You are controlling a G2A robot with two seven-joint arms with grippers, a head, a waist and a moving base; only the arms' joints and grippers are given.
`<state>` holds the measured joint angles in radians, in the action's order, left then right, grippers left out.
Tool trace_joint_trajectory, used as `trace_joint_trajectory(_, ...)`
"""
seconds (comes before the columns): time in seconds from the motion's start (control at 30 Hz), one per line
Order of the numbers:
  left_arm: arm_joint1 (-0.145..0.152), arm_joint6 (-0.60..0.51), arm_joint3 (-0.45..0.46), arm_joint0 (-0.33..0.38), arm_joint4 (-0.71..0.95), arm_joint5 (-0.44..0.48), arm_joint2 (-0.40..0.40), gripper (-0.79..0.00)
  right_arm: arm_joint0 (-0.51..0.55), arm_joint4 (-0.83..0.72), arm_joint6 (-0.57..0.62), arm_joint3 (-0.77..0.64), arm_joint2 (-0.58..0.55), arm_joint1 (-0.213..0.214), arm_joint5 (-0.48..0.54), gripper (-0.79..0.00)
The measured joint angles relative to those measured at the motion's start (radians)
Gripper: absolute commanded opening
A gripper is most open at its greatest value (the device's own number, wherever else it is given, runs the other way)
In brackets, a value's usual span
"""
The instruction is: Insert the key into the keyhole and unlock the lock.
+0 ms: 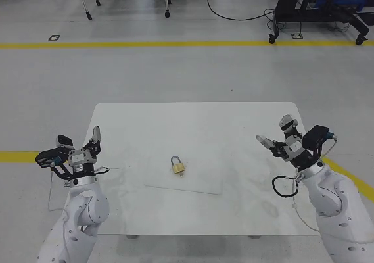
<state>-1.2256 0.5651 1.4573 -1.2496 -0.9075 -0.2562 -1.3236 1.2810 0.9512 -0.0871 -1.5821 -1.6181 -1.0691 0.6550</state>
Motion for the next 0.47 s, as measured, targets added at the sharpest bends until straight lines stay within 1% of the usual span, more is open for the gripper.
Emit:
trace_joint_trajectory(0.13,0.000,-0.001,0.000,0.000,0.000,0.000,0.000,0.000,0.040,-0.013,-0.040,-0.010,-0.034,0.003,0.034,0.000)
trace_joint_trajectory(0.47,0.000,-0.001,0.000,0.000,0.000,0.000,0.000,0.000,0.039,-0.017,-0.041,-0.009,-0.035,0.003,0.037,0.000)
